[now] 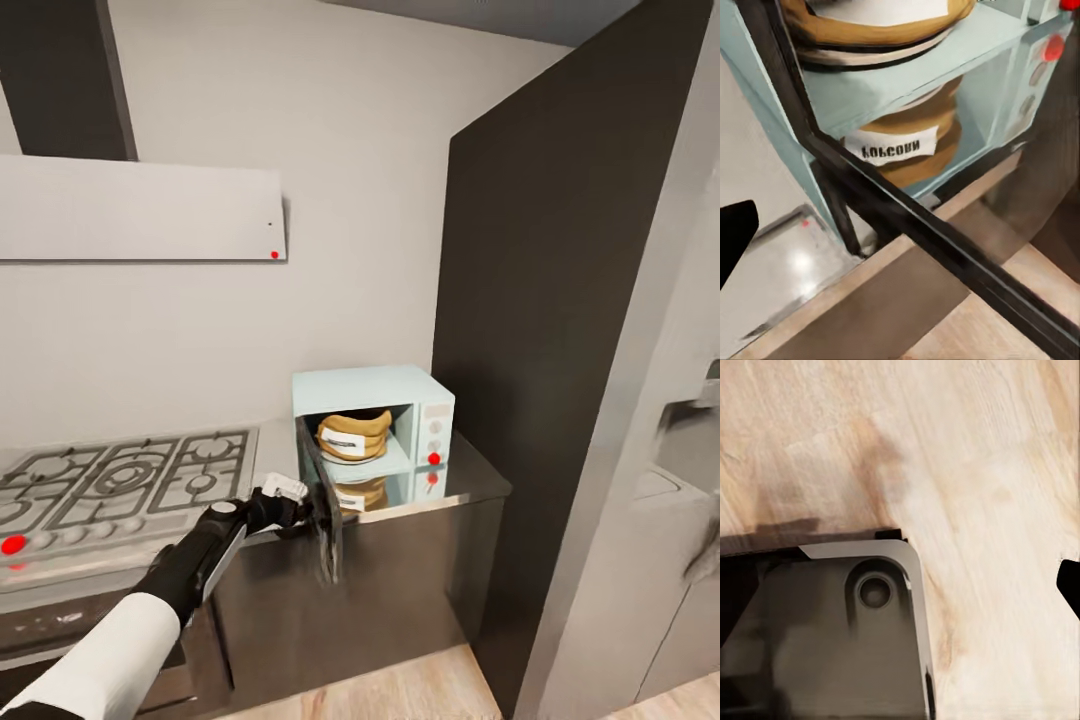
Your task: In the kitchen, take the popcorn bag from the countertop, put it into the microwave, and heat it until the popcorn is cooked so the cooked popcorn ends up inside the bag.
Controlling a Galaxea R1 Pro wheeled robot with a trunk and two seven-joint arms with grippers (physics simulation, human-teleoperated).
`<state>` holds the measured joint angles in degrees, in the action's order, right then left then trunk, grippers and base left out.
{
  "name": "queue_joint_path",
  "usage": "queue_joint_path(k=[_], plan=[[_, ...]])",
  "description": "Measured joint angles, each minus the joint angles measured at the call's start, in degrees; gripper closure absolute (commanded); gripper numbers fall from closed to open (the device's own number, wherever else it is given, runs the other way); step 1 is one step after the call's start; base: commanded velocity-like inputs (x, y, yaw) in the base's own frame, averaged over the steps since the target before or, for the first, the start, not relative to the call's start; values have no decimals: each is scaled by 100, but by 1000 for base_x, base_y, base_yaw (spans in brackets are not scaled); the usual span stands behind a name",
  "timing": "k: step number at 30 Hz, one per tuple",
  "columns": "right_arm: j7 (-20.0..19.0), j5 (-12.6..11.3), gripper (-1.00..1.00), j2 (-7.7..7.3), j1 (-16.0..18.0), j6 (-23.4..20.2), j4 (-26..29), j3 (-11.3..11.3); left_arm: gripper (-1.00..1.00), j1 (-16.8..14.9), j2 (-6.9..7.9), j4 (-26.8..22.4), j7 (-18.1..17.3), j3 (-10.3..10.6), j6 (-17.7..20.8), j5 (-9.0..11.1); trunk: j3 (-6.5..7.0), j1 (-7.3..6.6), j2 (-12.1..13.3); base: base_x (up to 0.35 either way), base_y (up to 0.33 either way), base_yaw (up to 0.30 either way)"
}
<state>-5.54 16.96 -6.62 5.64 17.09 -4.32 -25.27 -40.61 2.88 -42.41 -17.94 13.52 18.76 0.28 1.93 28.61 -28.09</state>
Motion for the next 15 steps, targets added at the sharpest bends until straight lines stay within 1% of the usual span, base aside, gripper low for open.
queue_joint_path(k=[4, 13, 14, 15], plan=[[-18, -4, -100, 0, 0, -390, 0, 0, -100, 0, -18, 3, 6, 30, -11, -16, 0, 0, 0, 0, 0, -278], [-20, -5, -100, 0, 0, -492, 0, 0, -100, 0, -27, -1, 21, 33, -29, -11, 0, 0, 0, 0, 0, -278], [-21, -6, -100, 0, 0, -622, 0, 0, -100, 0, -27, 1, 21, 33, -29, -11, 0, 0, 0, 0, 0, -278], [-22, -7, -100, 0, 0, -895, 0, 11, -100, 0, -28, 1, 21, 33, -29, -11, 0, 0, 0, 0, 0, -278]])
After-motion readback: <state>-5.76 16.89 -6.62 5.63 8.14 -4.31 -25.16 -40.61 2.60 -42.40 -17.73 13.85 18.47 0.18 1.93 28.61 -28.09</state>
